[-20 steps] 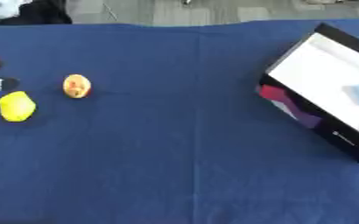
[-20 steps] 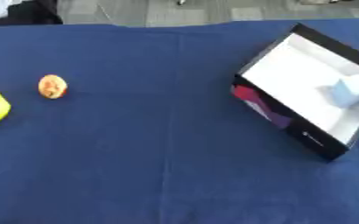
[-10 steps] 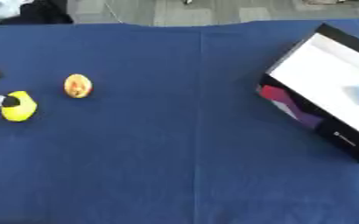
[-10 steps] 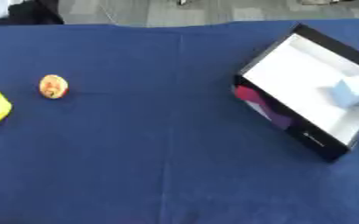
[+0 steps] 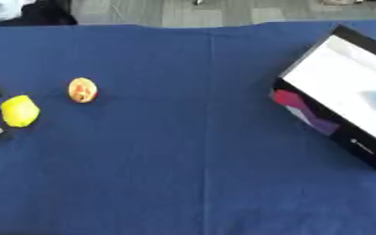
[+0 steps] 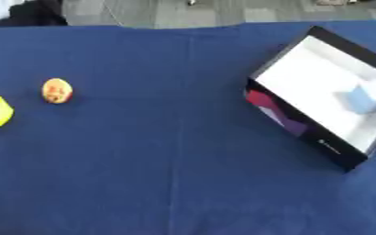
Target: Pick up the objects with one hand, pass them to the other hand, and then place them into the box on the other side of the table.
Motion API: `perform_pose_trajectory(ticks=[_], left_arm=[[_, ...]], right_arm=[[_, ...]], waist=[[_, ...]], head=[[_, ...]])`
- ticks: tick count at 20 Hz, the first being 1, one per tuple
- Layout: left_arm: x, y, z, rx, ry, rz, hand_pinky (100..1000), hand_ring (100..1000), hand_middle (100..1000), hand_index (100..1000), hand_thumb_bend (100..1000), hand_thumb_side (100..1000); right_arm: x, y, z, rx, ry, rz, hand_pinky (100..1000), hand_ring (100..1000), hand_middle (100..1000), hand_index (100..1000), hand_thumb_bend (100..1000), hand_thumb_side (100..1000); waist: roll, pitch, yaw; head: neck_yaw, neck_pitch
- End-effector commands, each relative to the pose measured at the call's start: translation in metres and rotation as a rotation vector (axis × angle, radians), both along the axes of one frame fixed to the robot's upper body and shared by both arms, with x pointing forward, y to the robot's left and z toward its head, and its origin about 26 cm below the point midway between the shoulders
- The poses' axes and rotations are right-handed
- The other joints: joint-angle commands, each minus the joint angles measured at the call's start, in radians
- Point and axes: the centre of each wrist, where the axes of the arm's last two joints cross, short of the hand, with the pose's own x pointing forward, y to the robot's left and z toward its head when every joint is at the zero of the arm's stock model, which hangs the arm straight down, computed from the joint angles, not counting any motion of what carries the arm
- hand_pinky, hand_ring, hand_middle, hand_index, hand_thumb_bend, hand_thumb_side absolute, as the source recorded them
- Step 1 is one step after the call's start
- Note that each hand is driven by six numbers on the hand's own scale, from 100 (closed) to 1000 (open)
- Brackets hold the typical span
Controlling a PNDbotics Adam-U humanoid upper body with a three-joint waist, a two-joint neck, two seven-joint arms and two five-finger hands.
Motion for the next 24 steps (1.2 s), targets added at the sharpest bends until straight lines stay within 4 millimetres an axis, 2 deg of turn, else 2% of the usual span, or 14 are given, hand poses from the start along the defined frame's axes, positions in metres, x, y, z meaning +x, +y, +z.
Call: perform_pose_trajectory(ticks=[1, 7, 9, 11, 13, 17, 24], left_arm=[[0.002, 0.003, 0.011, 0.040, -0.053, 0.016, 862, 840, 785, 831, 689, 259], [0.009, -0.001, 0.000, 0.015, -0.067, 0.025, 859, 831, 776, 798, 573, 160], [0.011, -0.002, -0.002, 0.010, -0.078, 0.029, 859, 831, 775, 796, 569, 161], [0.013, -0.004, -0.005, -0.002, -0.083, 0.029, 860, 828, 772, 780, 516, 166], [0.015, -0.007, -0.008, -0.010, -0.083, 0.029, 859, 828, 771, 777, 510, 169], [0.018, -0.009, -0.012, -0.009, -0.086, 0.031, 857, 823, 763, 749, 441, 178], [0.017, -0.010, -0.002, 0.009, -0.091, 0.014, 844, 802, 735, 679, 309, 180]], right_arm=[[-0.001, -0.003, 0.008, -0.024, -0.014, -0.014, 928, 896, 1000, 1000, 100, 586], [0.000, -0.003, 0.006, -0.023, -0.009, -0.016, 929, 896, 1000, 1000, 100, 589], [0.001, -0.003, 0.006, -0.024, -0.008, -0.018, 929, 896, 1000, 1000, 100, 589], [0.001, -0.002, 0.005, -0.023, -0.006, -0.017, 929, 895, 1000, 1000, 100, 593], [0.001, -0.002, 0.005, -0.022, -0.004, -0.016, 929, 895, 1000, 1000, 100, 594], [0.002, -0.002, 0.005, -0.022, -0.003, -0.016, 929, 895, 1000, 1000, 100, 595], [0.002, -0.003, 0.004, -0.024, 0.001, -0.019, 930, 895, 1000, 1000, 100, 594]], waist=[[0.003, -0.021, -0.001], [0.001, -0.018, -0.004], [0.000, -0.018, -0.004], [0.000, -0.017, -0.005], [0.000, -0.017, -0.006], [0.000, -0.017, -0.008], [0.003, -0.020, -0.006]], head=[[0.007, -0.009], [0.011, -0.010], [0.011, -0.010], [0.012, -0.011], [0.013, -0.012], [0.012, -0.011], [0.013, -0.008]])
